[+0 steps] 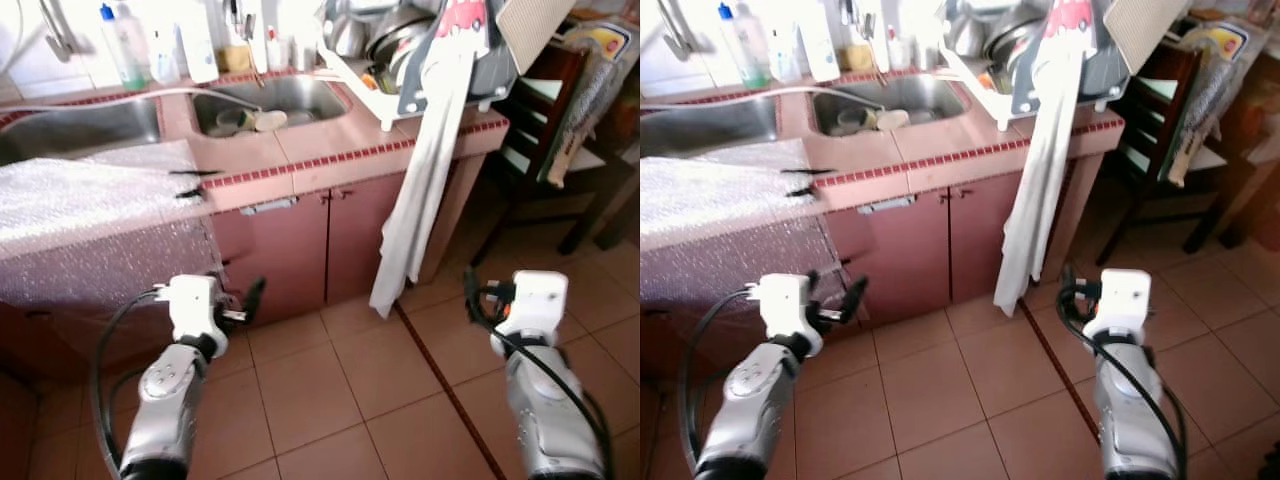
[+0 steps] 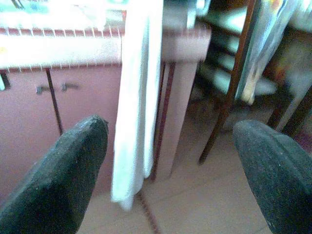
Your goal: Kitchen organization
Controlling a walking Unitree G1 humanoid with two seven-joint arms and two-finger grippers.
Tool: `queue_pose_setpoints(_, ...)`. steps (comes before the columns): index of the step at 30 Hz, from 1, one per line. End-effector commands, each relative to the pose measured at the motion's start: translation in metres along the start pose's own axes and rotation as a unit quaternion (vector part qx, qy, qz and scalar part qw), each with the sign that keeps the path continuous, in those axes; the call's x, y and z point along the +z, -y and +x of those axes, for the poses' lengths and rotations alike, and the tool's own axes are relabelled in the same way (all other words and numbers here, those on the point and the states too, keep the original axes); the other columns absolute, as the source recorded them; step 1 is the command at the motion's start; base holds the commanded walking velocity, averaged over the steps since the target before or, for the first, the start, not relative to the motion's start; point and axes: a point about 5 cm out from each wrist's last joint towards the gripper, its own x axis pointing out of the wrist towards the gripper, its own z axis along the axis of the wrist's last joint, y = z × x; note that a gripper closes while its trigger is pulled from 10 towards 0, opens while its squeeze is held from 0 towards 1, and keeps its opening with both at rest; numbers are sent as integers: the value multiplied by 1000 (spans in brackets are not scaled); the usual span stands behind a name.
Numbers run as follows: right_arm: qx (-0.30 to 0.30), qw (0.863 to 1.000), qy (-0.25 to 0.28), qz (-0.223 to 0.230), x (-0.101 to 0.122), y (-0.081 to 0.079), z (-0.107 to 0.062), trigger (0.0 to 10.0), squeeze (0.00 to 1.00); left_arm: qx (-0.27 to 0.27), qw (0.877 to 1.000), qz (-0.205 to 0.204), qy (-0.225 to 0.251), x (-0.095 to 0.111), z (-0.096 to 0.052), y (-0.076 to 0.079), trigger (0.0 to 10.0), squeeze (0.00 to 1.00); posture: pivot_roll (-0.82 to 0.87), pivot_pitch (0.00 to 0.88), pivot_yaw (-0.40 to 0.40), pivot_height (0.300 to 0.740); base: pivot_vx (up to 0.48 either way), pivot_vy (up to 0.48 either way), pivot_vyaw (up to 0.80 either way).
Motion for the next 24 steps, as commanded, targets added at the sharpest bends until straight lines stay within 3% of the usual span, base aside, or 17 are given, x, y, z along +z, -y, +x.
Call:
queue_pose_setpoints(1, 0, 1000, 17, -20, 12, 0, -1, 10000, 0, -7, 1000, 12, 12, 11, 0, 2, 10000, 0, -23, 0, 47, 740, 0, 0, 0)
queue_pose_setpoints(4, 27, 998, 17, -50, 25, 4, -24, 10000, 0, 2, 1000, -10, 5, 20, -13, -2, 10000, 0, -19, 0, 45, 740, 0, 0, 0)
queue_pose_setpoints(6, 51, 997, 0, -62, 21, 5, -36, 10000, 0, -13, 1000, 14, -16, 18, -19, 0, 10000, 0, -24, 0, 52, 740, 0, 0, 0)
queue_pose_setpoints(10, 79, 994, -24, -67, 16, -3, -45, 10000, 0, -33, 996, -1, -78, 8, -33, -4, 10000, 0, -14, 0, 56, 740, 0, 0, 0)
queue_pose_setpoints(11, 80, 994, -27, -67, 16, -5, -45, 10000, 0, -32, 995, 0, -90, 7, -35, -5, 10000, 0, -13, 0, 55, 740, 0, 0, 0)
queue_pose_setpoints(12, 69, 996, -42, -44, 16, -5, -43, 10000, 0, -43, 995, 29, -87, 10, -37, -8, 10000, 0, -10, 0, 58, 740, 0, 0, 0)
queue_pose_setpoints(13, 70, 996, -33, -54, 19, -5, -42, 10000, 0, -49, 994, 30, -93, 10, -37, -8, 10000, 0, -10, 0, 58, 740, 0, 0, 0)
queue_pose_setpoints(17, 7, 999, -11, -37, 30, 3, -28, 10000, 0, -46, 995, 65, -58, 18, -30, 9, 10000, 0, -11, 0, 39, 740, 0, 0, 0)
queue_pose_setpoints(18, -16, 1000, -11, -19, 31, 4, -26, 10000, 0, -38, 995, 65, -58, 16, -31, 12, 10000, 0, -6, 0, 31, 740, 0, 0, 0)
queue_pose_setpoints(20, -47, 999, -13, 5, 32, 5, -22, 10000, 0, 3, 997, 53, -58, 16, -32, 4, 10000, 0, 4, 0, 22, 740, 0, 0, 0)
queue_pose_setpoints(24, -8, 999, 2, -31, 38, -1, -18, 10000, 0, -9, 996, 56, -74, 11, -34, 2, 10000, 0, 5, 0, 25, 740, 0, 0, 0)
